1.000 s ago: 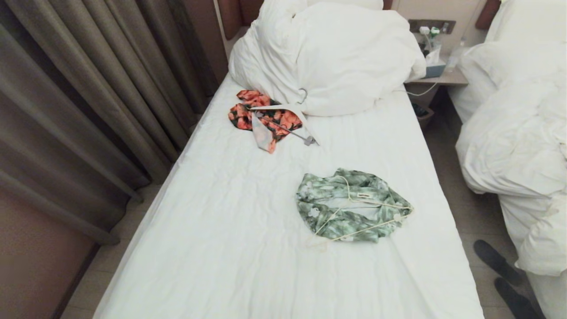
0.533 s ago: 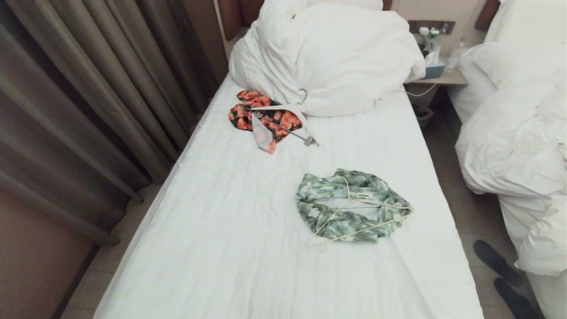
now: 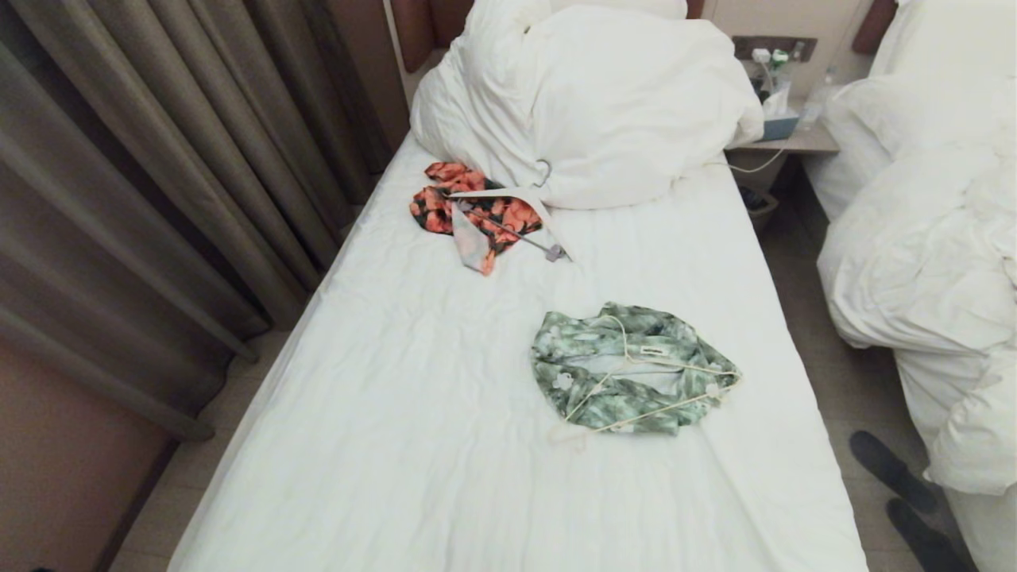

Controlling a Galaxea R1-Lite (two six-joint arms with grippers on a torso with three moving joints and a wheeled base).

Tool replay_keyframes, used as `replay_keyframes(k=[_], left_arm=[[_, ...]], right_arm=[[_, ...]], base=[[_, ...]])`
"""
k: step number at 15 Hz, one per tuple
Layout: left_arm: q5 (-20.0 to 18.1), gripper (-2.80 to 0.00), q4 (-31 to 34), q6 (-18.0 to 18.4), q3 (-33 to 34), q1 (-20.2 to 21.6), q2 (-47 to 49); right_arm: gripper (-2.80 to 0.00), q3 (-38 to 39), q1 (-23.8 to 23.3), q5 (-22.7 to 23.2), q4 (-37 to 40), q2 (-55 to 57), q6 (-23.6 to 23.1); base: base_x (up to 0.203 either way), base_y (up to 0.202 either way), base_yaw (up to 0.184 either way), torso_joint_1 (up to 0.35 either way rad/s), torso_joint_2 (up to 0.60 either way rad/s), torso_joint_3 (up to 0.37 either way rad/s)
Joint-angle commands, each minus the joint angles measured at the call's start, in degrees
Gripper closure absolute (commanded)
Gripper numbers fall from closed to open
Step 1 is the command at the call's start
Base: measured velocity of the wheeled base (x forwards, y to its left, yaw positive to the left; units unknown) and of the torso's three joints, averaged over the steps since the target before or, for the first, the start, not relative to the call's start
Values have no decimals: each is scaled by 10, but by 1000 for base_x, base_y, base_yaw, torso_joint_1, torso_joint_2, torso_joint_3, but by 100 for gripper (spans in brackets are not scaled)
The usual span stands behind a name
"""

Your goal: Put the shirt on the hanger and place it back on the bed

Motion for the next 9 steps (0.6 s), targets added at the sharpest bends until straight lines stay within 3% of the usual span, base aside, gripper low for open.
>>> replay_keyframes(k=[1,3,5,6,9], left_arm=[[-1,0,0,8,25,0,-16],[-1,0,14,11,32,0,-36],[-2,0,44,14,32,0,-64],[-5,0,75,32,32,0,-72],[-18,0,95,37,31,0,-73]], right_arm=[[0,3,-28,-4,-2,3,1],[0,4,-90,0,-7,-8,-2],[0,13,-111,29,1,-52,-25],[0,26,-115,44,7,-79,-40],[0,83,-119,137,16,-150,-66]], base=[[0,0,0,0,0,0],[0,0,0,0,0,0],[0,0,0,0,0,0],[0,0,0,0,0,0],[0,0,0,0,0,0]])
